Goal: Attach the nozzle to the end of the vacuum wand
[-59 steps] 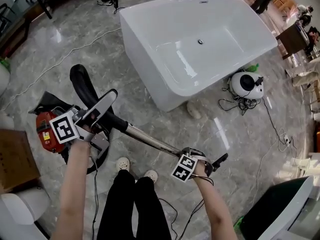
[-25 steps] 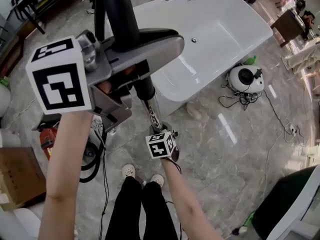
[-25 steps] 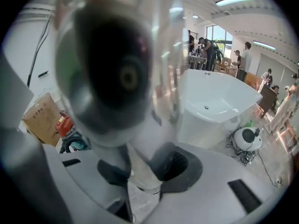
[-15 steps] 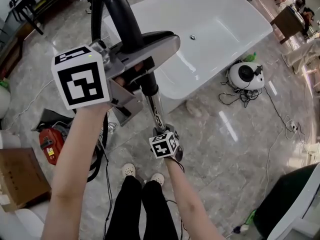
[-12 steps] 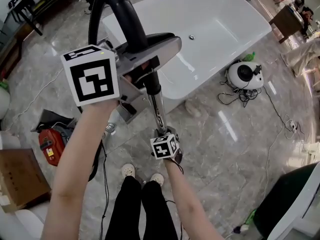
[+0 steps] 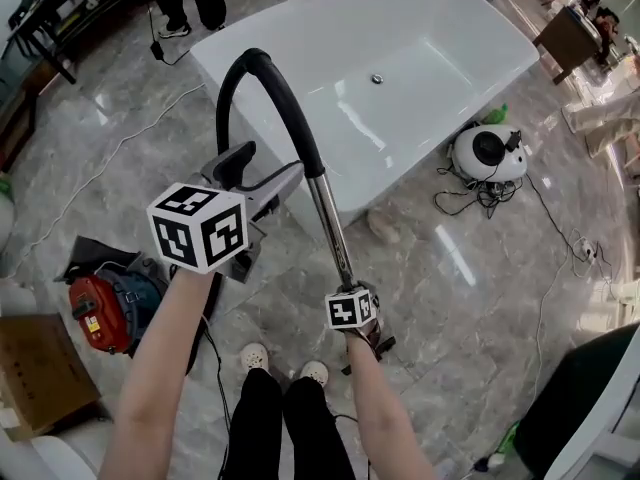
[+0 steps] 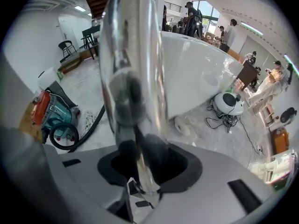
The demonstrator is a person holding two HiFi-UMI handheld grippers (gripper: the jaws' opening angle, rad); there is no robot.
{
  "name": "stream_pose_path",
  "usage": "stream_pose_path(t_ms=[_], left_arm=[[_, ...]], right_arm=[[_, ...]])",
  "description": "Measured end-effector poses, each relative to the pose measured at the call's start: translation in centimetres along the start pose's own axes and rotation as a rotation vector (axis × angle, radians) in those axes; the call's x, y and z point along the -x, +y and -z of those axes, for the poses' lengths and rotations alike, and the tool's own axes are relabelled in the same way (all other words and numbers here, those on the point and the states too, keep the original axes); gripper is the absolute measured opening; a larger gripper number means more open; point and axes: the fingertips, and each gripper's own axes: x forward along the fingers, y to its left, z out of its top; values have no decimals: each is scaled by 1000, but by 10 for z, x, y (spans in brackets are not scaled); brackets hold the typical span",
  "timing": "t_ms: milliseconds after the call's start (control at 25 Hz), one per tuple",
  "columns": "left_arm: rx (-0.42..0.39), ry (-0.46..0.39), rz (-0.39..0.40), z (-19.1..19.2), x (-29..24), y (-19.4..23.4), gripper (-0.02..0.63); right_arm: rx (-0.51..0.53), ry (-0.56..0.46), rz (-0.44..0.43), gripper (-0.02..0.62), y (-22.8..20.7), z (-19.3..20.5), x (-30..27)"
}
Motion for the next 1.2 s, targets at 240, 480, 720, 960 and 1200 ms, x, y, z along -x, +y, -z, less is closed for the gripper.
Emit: stream_pose_path(t_ms=[240, 480, 720, 960, 1200], left_arm=[[142, 70, 46, 102, 26, 10, 355], [177, 79, 33, 133, 75, 17, 356], [221, 56, 6, 128, 135, 2, 354], [222, 43, 11, 133, 184, -26, 353], [139, 38, 56, 124, 228, -84, 302]], right_arm=[[52, 33, -36, 147, -21, -3, -40], [63, 23, -57, 339, -21, -14, -37], [24, -35, -147, 351, -8, 4, 41], [-82, -252, -220, 350, 34, -20, 148], [-97, -503, -348, 345, 100, -57, 259]])
